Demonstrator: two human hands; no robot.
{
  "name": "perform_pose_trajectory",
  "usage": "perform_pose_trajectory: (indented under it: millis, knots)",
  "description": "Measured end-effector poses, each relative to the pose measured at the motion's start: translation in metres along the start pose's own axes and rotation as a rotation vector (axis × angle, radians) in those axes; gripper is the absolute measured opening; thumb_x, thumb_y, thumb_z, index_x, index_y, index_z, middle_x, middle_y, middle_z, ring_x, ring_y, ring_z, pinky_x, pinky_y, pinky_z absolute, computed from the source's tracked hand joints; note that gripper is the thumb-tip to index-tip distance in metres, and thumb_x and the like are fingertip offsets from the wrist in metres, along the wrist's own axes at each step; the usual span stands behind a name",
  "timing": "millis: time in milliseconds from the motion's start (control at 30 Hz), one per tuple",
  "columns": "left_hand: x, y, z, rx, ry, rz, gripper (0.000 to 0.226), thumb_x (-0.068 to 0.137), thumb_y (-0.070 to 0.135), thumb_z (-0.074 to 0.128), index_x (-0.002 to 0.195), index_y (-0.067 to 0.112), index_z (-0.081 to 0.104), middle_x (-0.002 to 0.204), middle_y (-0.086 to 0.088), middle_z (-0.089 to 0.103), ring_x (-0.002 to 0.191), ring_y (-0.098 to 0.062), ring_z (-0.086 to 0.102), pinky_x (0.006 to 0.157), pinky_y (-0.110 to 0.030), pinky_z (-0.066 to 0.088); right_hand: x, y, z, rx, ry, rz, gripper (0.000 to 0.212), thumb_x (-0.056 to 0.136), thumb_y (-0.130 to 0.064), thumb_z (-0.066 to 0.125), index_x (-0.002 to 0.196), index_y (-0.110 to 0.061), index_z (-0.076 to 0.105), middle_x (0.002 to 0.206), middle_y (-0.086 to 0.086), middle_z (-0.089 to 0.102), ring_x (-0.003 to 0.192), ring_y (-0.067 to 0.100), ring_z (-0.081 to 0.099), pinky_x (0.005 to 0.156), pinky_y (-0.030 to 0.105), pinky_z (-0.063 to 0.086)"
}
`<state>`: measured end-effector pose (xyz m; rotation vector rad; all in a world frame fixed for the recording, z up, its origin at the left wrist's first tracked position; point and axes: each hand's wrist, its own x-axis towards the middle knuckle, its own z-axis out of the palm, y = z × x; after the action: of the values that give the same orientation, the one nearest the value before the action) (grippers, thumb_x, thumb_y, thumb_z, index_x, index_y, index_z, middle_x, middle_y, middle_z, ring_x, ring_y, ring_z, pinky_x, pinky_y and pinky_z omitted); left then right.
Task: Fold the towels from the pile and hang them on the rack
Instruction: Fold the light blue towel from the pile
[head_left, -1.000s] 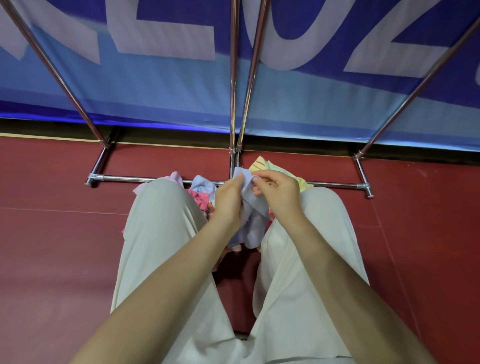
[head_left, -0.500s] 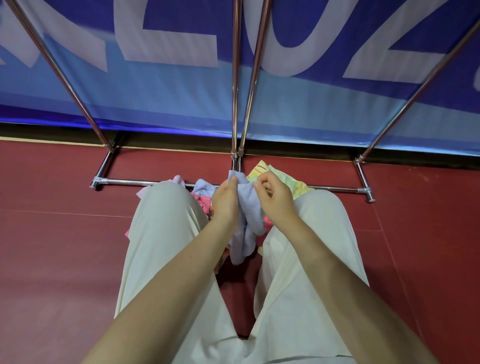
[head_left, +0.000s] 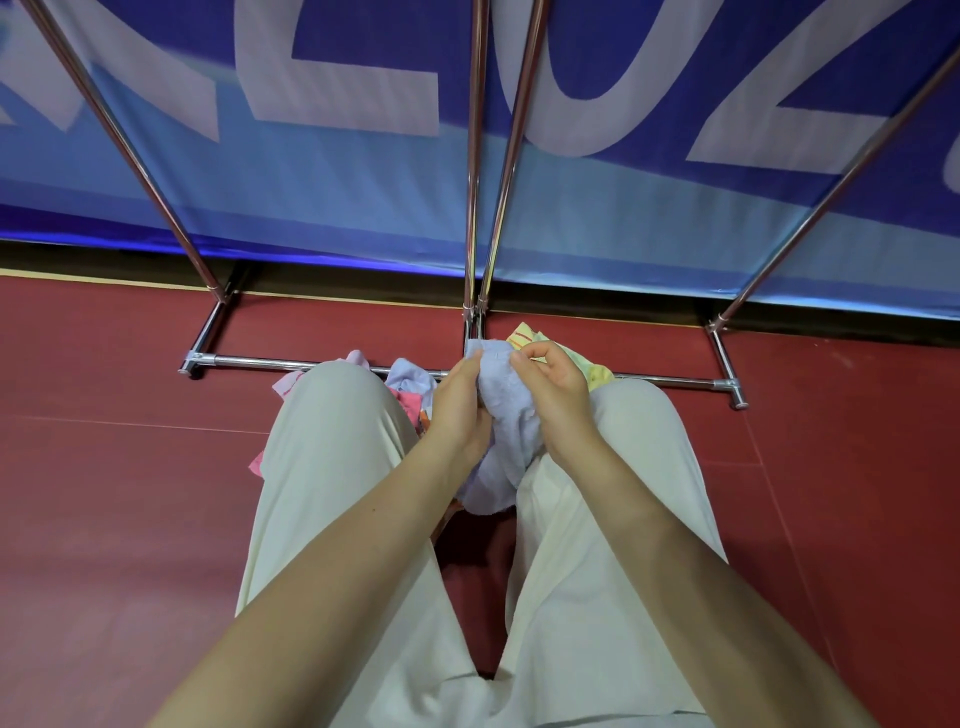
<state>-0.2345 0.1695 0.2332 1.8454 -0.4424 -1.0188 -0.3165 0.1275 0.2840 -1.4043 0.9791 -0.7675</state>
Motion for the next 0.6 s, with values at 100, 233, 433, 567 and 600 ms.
perform_pose_trajectory:
  millis: [100,233,433,567,600]
  knots:
    - [-0.020,0.035,-0.007,-0.667,-0.058,-0.144,0.028,0.104,0.022,0.039,0.087,0.012,0.059,0.072,0.006,0.065,0.064,-0.003,0.062,0.062,-0.015,0.051,0.003,-0.001,0.002,0.036,0.064,0.025,0.013,0.092,-0.014,0.059,0.080,-0.016,0.058,0.066,-0.007,0.057,0.060,-0.002,0.053,0.062,0.014,0.043]
    - [-0.030,0.042,-0.005,-0.723,-0.049,-0.104,0.052,0.100,0.006,0.041,0.051,0.013,0.056,0.041,0.005,0.051,0.050,-0.005,0.051,0.041,-0.010,0.040,0.007,0.002,0.003,0.065,0.146,-0.018,0.019,0.092,-0.014,0.060,0.076,-0.022,0.056,0.068,-0.005,0.057,0.065,0.003,0.052,0.063,0.016,0.042]
    - [-0.036,0.040,-0.003,-0.751,-0.092,-0.092,0.063,0.100,0.013,0.047,0.038,0.021,0.054,0.040,0.009,0.046,0.037,0.000,0.046,0.040,-0.013,0.038,0.010,0.009,0.007,0.004,0.213,-0.038,0.017,0.091,-0.016,0.061,0.076,-0.022,0.056,0.069,0.007,0.057,0.068,0.016,0.053,0.063,0.029,0.044]
    - [-0.039,0.041,0.002,-0.781,-0.110,-0.108,0.067,0.102,0.014,0.045,0.036,0.020,0.053,0.038,0.009,0.046,0.034,0.000,0.046,0.038,-0.012,0.038,0.014,0.014,0.004,-0.010,0.253,0.004,0.007,0.090,-0.017,0.061,0.082,-0.016,0.060,0.070,0.004,0.062,0.070,0.017,0.058,0.065,0.032,0.048]
    - [-0.039,0.041,0.003,-0.779,-0.099,-0.110,0.061,0.102,0.016,0.045,0.042,0.019,0.055,0.038,0.009,0.048,0.036,0.000,0.048,0.039,-0.013,0.039,0.014,0.015,0.004,-0.018,0.256,0.003,0.006,0.090,-0.016,0.061,0.084,-0.014,0.060,0.070,0.002,0.061,0.070,0.017,0.058,0.064,0.031,0.048]
